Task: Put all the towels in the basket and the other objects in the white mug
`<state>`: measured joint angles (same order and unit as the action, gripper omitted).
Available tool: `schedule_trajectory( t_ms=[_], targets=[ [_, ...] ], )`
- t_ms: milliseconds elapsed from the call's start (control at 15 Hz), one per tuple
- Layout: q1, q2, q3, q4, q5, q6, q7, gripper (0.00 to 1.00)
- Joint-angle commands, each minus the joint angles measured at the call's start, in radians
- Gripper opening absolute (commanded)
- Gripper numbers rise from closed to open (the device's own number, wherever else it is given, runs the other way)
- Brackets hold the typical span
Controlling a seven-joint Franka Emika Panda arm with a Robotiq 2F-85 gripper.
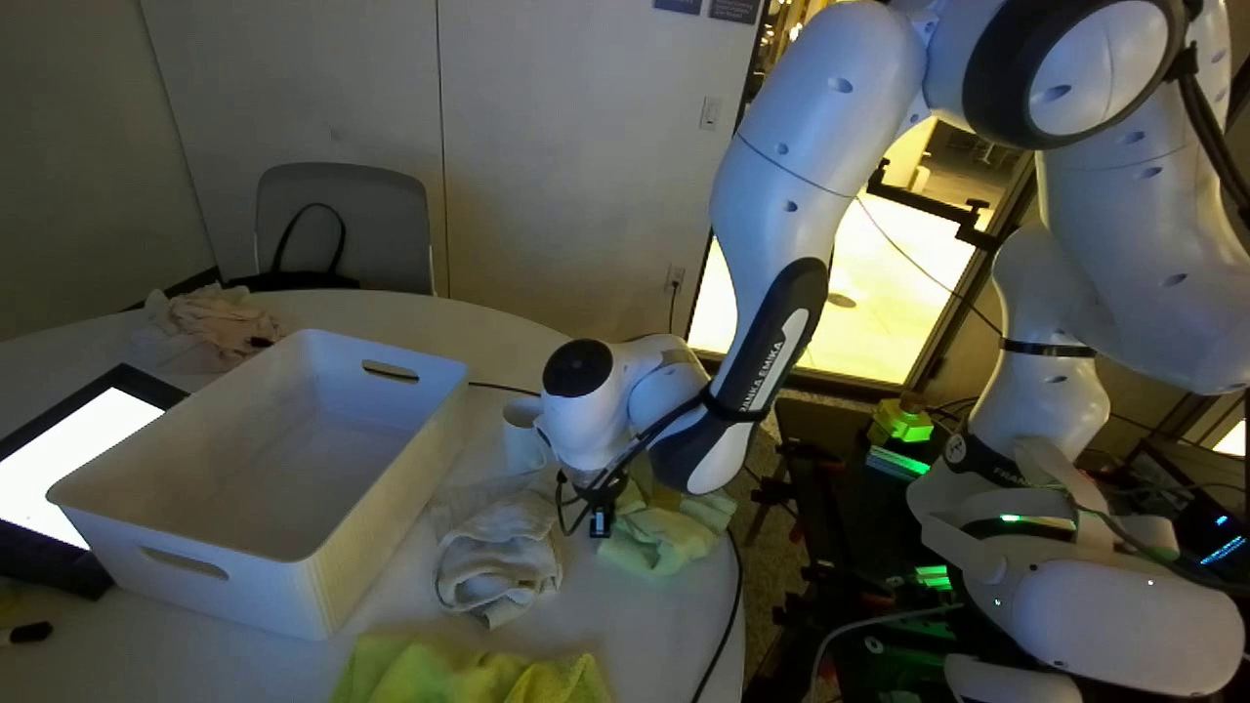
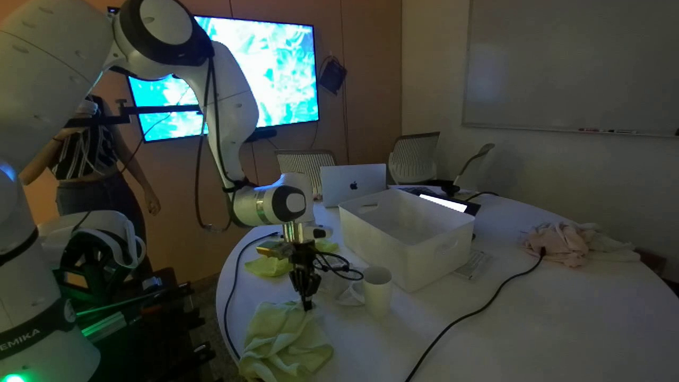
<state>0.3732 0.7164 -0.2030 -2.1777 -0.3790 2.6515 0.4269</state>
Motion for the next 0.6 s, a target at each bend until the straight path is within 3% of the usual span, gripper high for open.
schedule_trajectory(
  t_ms=[0,533],
  targets=[
    [0.024,-0.085,-0.011,-0.019,-0.012,-0.038,-0.019,0.01],
    [0.036,-0.281,0.024,-0.021,-0.065,-0.189,-0.017,0.01]
  ],
)
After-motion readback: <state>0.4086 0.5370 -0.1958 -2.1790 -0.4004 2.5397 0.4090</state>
